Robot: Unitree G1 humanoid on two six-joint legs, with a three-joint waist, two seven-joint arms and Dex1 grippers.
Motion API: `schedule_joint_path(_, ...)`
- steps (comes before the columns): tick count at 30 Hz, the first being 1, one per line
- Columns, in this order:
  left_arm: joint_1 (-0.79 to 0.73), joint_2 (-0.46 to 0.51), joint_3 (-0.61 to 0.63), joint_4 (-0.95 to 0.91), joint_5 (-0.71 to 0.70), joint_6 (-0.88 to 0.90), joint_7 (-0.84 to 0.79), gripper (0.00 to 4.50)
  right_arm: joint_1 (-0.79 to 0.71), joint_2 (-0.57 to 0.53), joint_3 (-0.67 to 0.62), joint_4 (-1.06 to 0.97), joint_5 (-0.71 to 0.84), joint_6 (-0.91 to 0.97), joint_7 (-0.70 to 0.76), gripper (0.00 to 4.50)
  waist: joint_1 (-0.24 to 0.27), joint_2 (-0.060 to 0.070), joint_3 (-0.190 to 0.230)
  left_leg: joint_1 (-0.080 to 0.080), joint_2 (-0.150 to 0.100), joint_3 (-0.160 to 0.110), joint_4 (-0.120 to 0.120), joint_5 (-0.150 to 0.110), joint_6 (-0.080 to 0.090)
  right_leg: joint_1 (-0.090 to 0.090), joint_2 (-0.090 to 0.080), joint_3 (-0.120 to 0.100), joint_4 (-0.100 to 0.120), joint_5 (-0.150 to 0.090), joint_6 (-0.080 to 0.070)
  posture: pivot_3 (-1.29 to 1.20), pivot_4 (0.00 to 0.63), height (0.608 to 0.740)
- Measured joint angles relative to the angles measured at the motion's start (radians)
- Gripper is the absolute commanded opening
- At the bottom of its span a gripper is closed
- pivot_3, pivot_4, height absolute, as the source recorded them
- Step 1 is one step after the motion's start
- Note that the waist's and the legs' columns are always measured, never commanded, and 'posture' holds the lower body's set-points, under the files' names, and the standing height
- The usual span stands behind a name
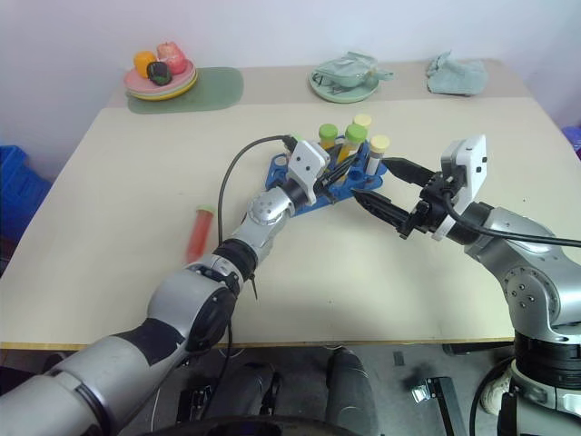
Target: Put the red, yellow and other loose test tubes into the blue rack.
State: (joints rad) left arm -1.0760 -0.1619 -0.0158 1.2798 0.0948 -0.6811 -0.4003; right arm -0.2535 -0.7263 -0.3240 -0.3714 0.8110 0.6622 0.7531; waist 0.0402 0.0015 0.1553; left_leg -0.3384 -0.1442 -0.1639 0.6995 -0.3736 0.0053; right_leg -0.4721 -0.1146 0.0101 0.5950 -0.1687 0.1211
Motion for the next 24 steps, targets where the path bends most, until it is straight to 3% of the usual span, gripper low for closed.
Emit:
schedule_joint_path(7,0.002,-0.009,0.006,0.0,-0.003,-0.003,-0.027,0.72,-0.012,0.0,0.001,0.0,-0.001,0.0,0.0,4.5,0.001,0.0,0.0,0.0,0.0,0.0,0.0,0.0,0.0,0.0,0.0,0.0,0.0,0.0,0.0,0.0,0.15,0.74)
schedule_joint_path(16,0.042,-0.021,0.047,-0.004,-0.074,-0.055,-0.184,0.72,-0.025,0.0,0.001,0.0,-0.001,0.0,0.001,4.5,0.001,0.0,0.0,0.0,0.0,0.0,0.001,0.0,0.0,0.0,-0.001,0.0,0.0,0.0,0.0,0.0,0.15,0.74)
schedule_joint_path(24,0.043,0.009,0.042,-0.004,-0.06,-0.077,-0.15,0.72,-0.025,0.0,0.001,0.001,-0.003,0.0,0.002,4.5,0.001,0.0,0.0,0.0,0.0,0.0,0.001,0.0,0.0,0.0,-0.001,0.0,0.0,0.0,0.0,0.0,0.15,0.74)
